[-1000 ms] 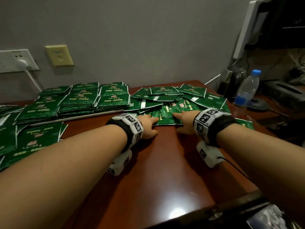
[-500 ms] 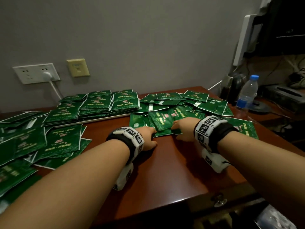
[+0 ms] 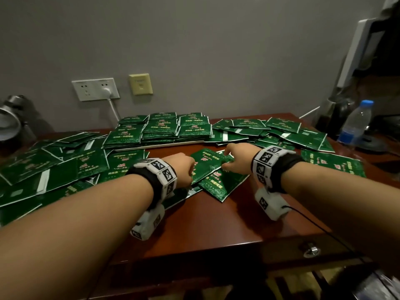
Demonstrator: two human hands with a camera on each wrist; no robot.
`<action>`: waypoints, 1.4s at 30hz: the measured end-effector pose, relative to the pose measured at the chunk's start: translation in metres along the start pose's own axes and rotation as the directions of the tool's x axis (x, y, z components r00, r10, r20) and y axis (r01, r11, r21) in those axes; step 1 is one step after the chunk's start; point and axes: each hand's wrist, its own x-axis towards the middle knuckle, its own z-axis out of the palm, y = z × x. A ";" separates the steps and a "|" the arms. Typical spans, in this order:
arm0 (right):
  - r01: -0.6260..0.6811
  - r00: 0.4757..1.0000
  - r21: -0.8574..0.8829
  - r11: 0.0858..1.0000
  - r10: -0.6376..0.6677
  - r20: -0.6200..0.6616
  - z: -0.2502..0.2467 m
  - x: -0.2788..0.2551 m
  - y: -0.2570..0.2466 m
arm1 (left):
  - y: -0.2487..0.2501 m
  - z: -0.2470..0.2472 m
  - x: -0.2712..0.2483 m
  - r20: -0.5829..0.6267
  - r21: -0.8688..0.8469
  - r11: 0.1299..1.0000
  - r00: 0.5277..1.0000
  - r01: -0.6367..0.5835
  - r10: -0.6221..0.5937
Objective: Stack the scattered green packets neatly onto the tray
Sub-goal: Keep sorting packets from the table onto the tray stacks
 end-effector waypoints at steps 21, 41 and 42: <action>-0.102 0.995 0.038 0.994 0.101 0.016 0.013 0.063 -0.069 | -0.040 0.023 0.015 -0.001 -0.237 0.963 0.992 0.124 -0.128; -0.081 0.996 -0.019 0.997 0.080 -0.028 0.008 0.027 -0.071 | -0.015 0.005 -0.058 0.278 0.255 0.936 0.945 -0.244 0.171; -0.096 0.995 -0.034 0.995 0.095 -0.030 0.008 0.025 -0.070 | -0.013 0.004 -0.061 0.280 0.280 0.923 0.942 -0.264 0.184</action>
